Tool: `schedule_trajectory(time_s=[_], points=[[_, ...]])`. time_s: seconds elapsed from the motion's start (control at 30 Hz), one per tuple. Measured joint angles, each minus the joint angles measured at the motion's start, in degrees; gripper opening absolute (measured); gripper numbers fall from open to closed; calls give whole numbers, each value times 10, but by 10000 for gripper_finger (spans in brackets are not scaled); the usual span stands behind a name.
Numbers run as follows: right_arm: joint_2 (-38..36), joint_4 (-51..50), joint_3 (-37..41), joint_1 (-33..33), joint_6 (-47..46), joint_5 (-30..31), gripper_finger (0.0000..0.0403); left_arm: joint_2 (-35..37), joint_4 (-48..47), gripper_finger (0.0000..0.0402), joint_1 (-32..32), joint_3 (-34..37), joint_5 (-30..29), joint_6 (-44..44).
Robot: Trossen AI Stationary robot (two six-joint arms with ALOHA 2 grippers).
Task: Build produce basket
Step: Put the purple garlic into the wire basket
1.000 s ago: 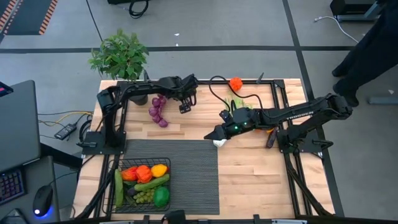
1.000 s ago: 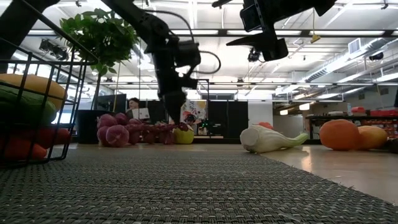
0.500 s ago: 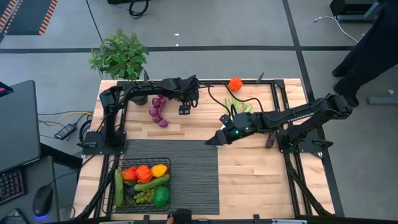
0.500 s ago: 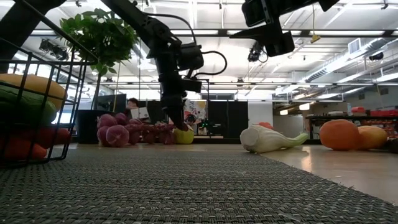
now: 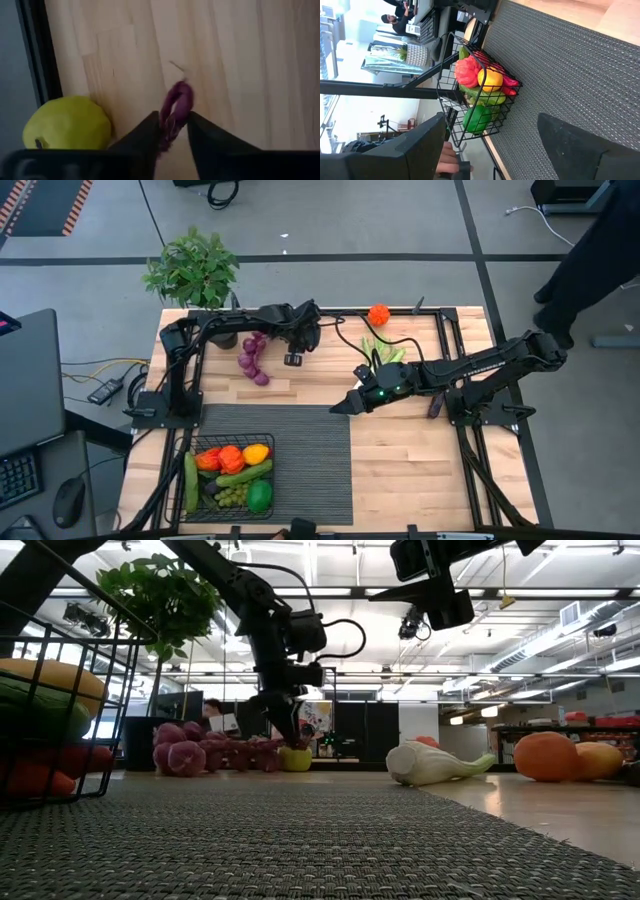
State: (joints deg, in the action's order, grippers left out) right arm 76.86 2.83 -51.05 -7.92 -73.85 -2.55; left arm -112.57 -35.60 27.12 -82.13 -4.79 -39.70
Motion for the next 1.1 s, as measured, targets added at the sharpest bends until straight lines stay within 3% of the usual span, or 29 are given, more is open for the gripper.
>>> schedule_trajectory(time_s=[0.23,0.43,0.83,1.1], points=[[0,0,0,-2,3,1,318,4,-19,15,-9,0,0,3],[0,-1,0,-5,23,2,318,12,-56,32,-28,-37,0,46],[-1,-27,0,-5,49,-30,318,12,-284,14,-65,-295,-22,214],[-61,-139,0,-11,88,-21,318,12,-467,14,-81,-430,-55,314]])
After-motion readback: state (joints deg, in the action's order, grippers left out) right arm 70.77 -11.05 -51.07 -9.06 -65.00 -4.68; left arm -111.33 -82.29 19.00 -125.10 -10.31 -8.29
